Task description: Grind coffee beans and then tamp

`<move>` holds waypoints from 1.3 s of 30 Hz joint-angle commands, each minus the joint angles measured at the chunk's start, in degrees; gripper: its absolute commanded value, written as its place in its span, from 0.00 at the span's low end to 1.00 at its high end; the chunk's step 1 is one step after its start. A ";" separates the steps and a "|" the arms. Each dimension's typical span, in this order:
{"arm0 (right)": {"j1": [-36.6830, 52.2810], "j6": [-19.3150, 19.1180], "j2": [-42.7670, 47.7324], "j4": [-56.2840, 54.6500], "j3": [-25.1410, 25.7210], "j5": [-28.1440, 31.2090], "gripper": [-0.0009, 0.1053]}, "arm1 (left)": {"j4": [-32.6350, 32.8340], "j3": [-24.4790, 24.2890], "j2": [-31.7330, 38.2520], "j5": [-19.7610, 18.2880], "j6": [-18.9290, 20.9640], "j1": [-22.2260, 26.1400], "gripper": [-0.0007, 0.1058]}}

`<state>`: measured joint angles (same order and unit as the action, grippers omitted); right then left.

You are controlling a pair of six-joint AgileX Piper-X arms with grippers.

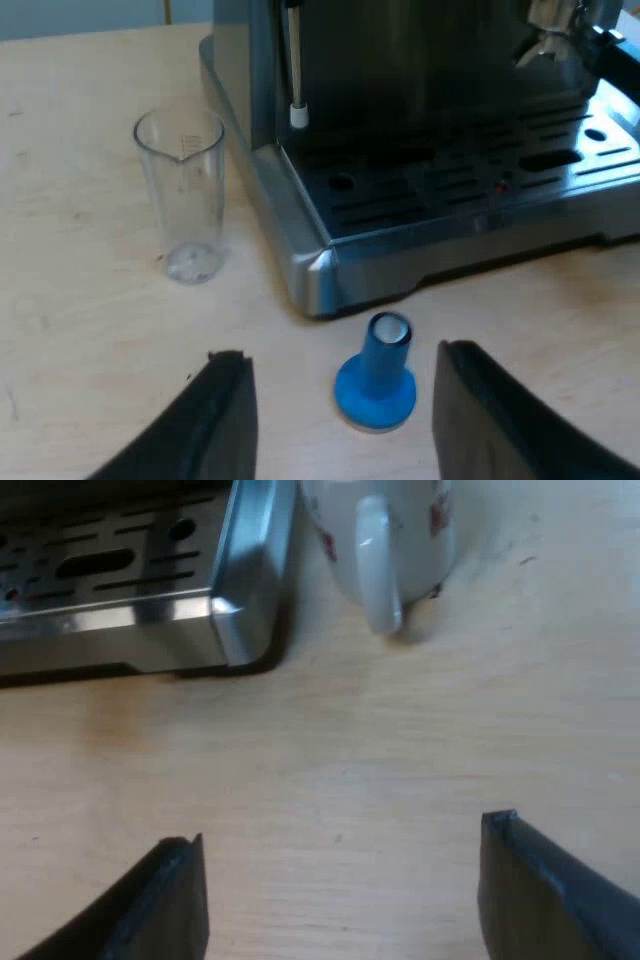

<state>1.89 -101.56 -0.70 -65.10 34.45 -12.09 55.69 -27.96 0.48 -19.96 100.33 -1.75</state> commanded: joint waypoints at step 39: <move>-37.57 16.80 -41.45 9.01 20.73 13.80 0.57 | -25.16 -3.25 -29.89 -15.92 -5.94 -14.81 0.41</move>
<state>-35.56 -85.04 -42.43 -56.84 54.62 1.23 31.57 -30.80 -29.14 -35.25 94.72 -16.29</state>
